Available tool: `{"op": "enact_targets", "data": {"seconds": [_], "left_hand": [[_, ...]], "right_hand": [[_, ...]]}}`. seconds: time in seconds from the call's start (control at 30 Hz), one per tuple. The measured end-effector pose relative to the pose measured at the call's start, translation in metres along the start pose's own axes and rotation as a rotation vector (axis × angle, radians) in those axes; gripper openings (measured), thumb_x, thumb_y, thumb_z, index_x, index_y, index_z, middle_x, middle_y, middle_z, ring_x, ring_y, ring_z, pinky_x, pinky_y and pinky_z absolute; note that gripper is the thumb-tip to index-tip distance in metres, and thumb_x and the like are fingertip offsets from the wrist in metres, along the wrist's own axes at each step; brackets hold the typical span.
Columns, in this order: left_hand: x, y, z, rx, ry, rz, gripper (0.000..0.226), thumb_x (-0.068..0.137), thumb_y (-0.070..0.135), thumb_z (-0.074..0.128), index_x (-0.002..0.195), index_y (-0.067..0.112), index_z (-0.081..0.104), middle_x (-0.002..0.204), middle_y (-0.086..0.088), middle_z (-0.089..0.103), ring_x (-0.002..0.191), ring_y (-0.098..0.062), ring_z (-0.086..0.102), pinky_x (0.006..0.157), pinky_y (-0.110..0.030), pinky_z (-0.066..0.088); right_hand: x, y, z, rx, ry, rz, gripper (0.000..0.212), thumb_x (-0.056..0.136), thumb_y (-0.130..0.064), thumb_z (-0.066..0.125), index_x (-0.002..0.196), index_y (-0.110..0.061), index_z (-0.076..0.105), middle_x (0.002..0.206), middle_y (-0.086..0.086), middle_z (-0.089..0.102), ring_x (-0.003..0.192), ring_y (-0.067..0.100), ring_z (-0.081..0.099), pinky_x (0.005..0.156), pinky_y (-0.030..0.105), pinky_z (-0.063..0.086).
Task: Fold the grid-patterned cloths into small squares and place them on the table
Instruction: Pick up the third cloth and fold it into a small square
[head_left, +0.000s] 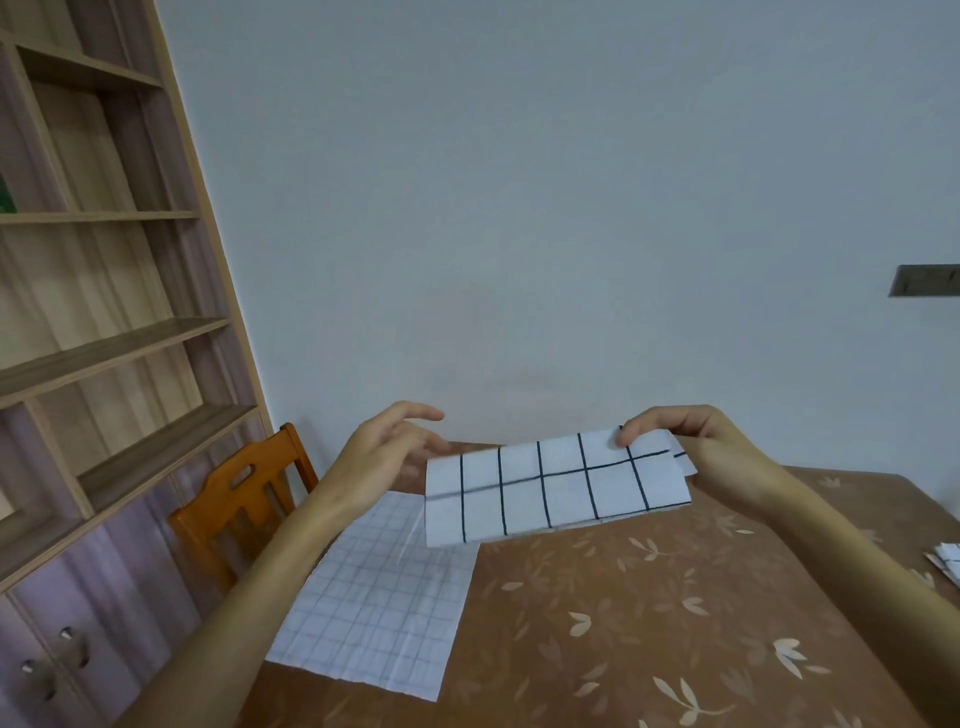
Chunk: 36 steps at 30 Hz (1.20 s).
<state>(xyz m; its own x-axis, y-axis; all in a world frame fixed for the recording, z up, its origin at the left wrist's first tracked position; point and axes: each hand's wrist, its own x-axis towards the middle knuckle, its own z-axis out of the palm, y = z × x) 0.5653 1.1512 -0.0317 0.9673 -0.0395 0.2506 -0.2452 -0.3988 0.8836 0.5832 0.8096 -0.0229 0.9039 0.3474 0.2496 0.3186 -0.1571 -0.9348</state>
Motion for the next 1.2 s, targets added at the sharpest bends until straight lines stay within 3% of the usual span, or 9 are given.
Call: {"op": "enact_targets", "data": {"seconds": [0.17,0.3,0.43,0.6,0.77,0.9,1.03,1.13,1.2], "left_hand": [[0.001,0.011,0.031,0.298,-0.217,0.142,0.063,0.076,0.067,0.070,0.132,0.045,0.054,0.132,0.027,0.059,0.126,0.009,0.051,0.110,-0.028,0.042],[-0.003,0.024,0.060,0.055,-0.436,0.087,0.043,0.080,0.028,0.084,0.121,0.026,0.069,0.116,0.009,0.075,0.113,-0.007,0.068,0.104,-0.038,0.052],[-0.003,0.018,0.069,-0.030,-0.360,0.124,0.020,0.083,0.016,0.082,0.101,0.013,0.076,0.103,-0.002,0.078,0.098,-0.017,0.075,0.089,-0.036,0.060],[-0.003,0.016,0.067,-0.133,-0.263,0.062,0.028,0.086,0.020,0.079,0.112,0.011,0.074,0.108,-0.002,0.078,0.099,-0.020,0.075,0.088,-0.041,0.061],[-0.005,0.018,0.074,-0.166,-0.260,0.060,0.028,0.086,0.019,0.078,0.113,0.013,0.074,0.107,0.000,0.078,0.098,-0.019,0.076,0.086,-0.039,0.062],[-0.008,0.019,0.079,-0.215,-0.276,0.051,0.032,0.086,0.015,0.077,0.118,0.012,0.072,0.111,0.000,0.078,0.102,-0.018,0.075,0.088,-0.038,0.061],[-0.008,0.017,0.081,-0.286,-0.203,0.043,0.034,0.088,0.014,0.075,0.121,0.010,0.070,0.113,-0.002,0.077,0.104,-0.020,0.074,0.089,-0.040,0.061],[-0.005,0.017,0.083,-0.354,-0.073,0.048,0.031,0.088,0.013,0.074,0.119,0.010,0.070,0.110,-0.002,0.078,0.101,-0.019,0.075,0.087,-0.038,0.061],[-0.004,0.018,0.085,-0.385,-0.023,0.054,0.029,0.088,0.012,0.073,0.117,0.012,0.070,0.108,-0.002,0.078,0.099,-0.019,0.076,0.084,-0.035,0.062]], "right_hand": [[0.008,-0.015,0.019,-0.111,-0.150,-0.080,0.050,0.090,0.018,0.051,0.074,-0.020,0.079,0.087,0.002,0.078,0.080,0.013,0.073,0.068,0.022,0.055],[0.013,-0.029,0.035,-0.108,-0.230,-0.120,0.046,0.085,0.023,0.049,0.077,-0.013,0.076,0.082,0.000,0.076,0.076,0.010,0.071,0.066,0.019,0.053],[0.015,-0.033,0.034,-0.072,-0.160,-0.114,0.041,0.098,0.004,0.043,0.097,-0.018,0.078,0.099,0.000,0.076,0.090,0.017,0.072,0.073,0.028,0.054],[0.019,-0.021,0.020,0.177,-0.045,0.016,0.057,0.088,-0.064,0.053,0.129,-0.026,0.062,0.102,0.005,0.077,0.098,0.025,0.074,0.091,0.042,0.054],[0.018,-0.020,0.027,-0.003,0.041,-0.055,0.019,0.090,-0.019,0.072,0.108,-0.012,0.072,0.097,0.005,0.079,0.093,0.024,0.076,0.087,0.038,0.059],[0.024,-0.020,0.028,0.055,0.230,-0.125,0.010,0.092,-0.017,0.070,0.097,-0.010,0.075,0.073,-0.003,0.074,0.078,0.013,0.073,0.080,0.031,0.059],[0.025,-0.016,0.031,0.196,0.352,-0.085,0.024,0.096,-0.029,0.064,0.114,-0.014,0.070,0.098,0.005,0.079,0.089,0.016,0.075,0.077,0.030,0.059],[0.015,-0.004,0.035,0.211,0.165,0.063,0.046,0.088,-0.050,0.064,0.119,-0.016,0.068,0.107,0.007,0.078,0.097,0.028,0.075,0.087,0.044,0.059],[0.005,0.003,0.042,0.096,-0.009,0.092,0.029,0.090,-0.044,0.066,0.104,-0.020,0.074,0.096,0.005,0.078,0.091,0.031,0.073,0.093,0.053,0.057]]}}
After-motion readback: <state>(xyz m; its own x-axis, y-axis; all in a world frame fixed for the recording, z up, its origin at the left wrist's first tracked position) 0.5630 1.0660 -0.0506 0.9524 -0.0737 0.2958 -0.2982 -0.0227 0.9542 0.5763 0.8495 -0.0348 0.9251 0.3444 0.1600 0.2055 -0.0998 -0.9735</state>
